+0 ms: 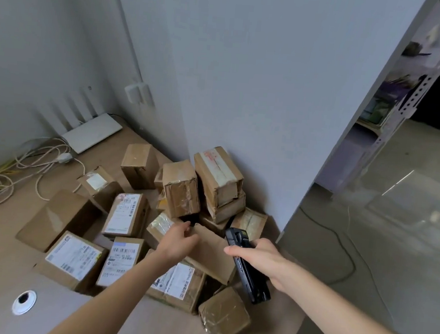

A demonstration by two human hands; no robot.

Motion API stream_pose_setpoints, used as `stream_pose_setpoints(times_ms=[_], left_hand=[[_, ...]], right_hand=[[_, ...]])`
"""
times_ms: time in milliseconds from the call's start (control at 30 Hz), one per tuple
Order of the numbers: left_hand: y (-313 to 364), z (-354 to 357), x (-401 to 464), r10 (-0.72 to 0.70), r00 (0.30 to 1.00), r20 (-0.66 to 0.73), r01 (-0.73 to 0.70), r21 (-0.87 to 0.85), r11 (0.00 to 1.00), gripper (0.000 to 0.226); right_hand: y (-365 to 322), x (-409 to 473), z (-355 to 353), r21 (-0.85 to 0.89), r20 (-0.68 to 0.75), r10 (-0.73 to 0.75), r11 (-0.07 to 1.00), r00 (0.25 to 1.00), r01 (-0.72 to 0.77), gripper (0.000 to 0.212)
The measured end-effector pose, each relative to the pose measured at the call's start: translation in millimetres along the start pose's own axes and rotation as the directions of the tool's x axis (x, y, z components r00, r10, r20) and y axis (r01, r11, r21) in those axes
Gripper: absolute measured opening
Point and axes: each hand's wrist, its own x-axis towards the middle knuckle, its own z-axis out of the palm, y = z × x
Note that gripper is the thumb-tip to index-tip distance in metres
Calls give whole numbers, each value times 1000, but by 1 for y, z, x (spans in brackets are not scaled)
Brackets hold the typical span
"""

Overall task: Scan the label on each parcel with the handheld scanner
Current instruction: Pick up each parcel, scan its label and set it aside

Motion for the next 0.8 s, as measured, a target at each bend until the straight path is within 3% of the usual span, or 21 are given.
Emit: stream_pose_setpoints(times_ms=[100, 233, 333, 500, 600, 800], left_hand=[[1, -2, -17, 16, 1000, -18, -17, -77, 997, 31], [-1, -8, -48, 16, 995, -103, -41, -254, 966, 27], [-5, -17, -78, 6, 975, -222, -86, -352, 932, 30], [-23, -43, -152, 23, 924, -382, -198, -424, 884, 30], [-43, -60, -211, 64, 929, -364, -248, -486, 838, 37], [-86, -88, -324, 79, 878, -472, -374, -573, 730, 33]], right_hand=[[-3, -11, -2, 10, -13, -37, 999, 999, 37, 99], [-13, -40, 3, 37, -49, -100, 994, 994, 102, 104], [-20, -69, 11, 44, -89, -180, 982, 980, 184, 89], [-28, -133, 36, 36, -114, -299, 952, 947, 305, 43], [-28, -181, 63, -20, -90, -377, 926, 922, 377, 37], [-28, -274, 120, -70, -22, -492, 869, 870, 489, 41]])
